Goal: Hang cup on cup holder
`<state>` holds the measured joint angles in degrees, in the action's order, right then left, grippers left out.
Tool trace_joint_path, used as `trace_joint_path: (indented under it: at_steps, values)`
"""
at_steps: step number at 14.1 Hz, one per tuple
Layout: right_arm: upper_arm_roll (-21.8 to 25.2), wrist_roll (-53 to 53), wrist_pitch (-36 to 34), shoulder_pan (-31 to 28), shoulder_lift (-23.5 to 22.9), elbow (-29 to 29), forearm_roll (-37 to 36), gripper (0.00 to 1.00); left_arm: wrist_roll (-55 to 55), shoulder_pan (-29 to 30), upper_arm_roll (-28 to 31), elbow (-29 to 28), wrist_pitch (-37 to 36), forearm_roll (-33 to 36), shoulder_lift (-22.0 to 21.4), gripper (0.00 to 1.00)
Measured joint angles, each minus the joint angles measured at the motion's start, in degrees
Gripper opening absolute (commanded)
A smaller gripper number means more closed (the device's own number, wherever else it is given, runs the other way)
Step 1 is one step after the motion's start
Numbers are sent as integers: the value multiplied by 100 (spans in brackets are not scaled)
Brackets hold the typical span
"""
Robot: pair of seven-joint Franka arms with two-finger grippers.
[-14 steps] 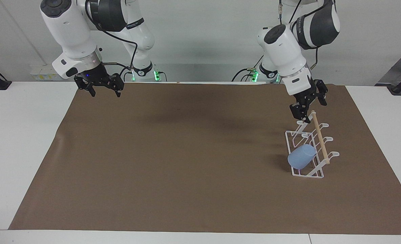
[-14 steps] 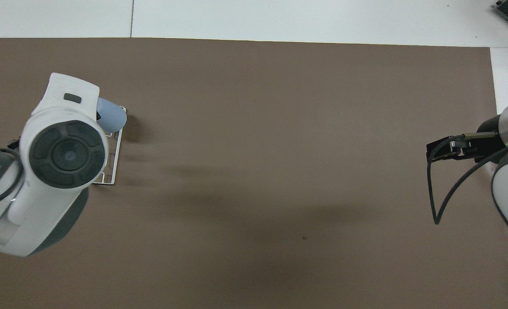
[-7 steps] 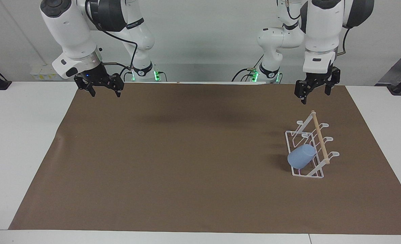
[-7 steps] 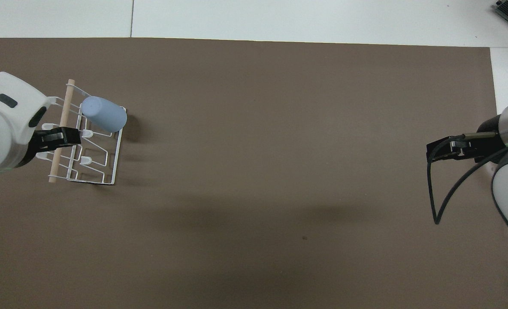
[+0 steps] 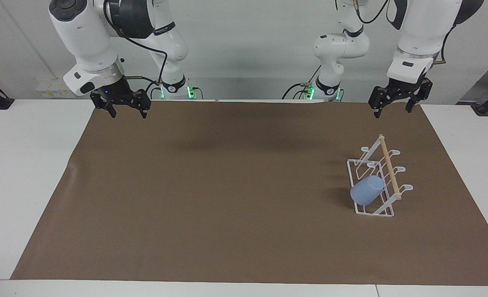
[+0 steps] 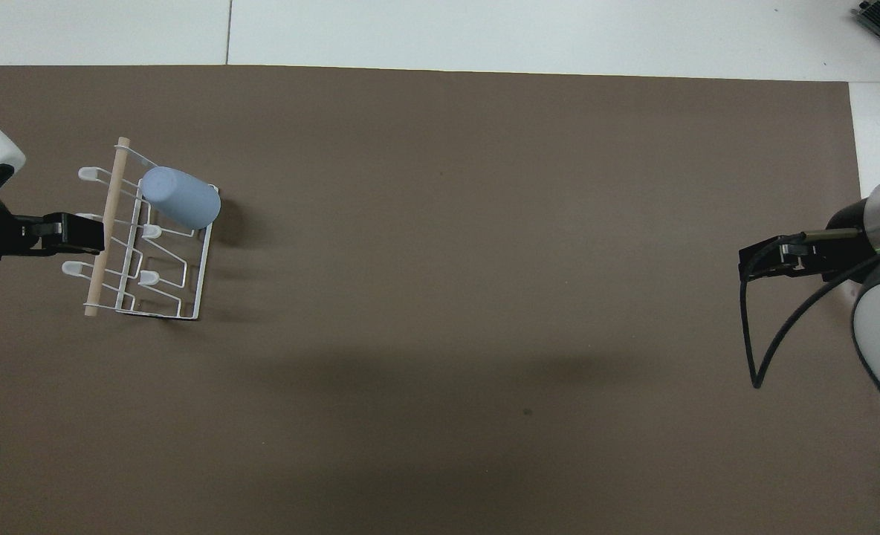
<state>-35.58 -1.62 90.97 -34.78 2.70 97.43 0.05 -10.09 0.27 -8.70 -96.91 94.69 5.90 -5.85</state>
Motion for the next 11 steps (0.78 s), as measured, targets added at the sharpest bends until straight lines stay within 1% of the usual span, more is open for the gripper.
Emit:
trace_joint_path:
  at_steps: [4,8,11]
  values:
    - [0,0,0,0,0,0,0,100,524,144,51,31,-186,-327,48,100]
    - [0,0,0,0,0,0,0,100,869,-35,538,71,-452,-583,56,100]
    - [0,0,0,0,0,0,0,100,1106,-58,620,256,-615,-584,149,100]
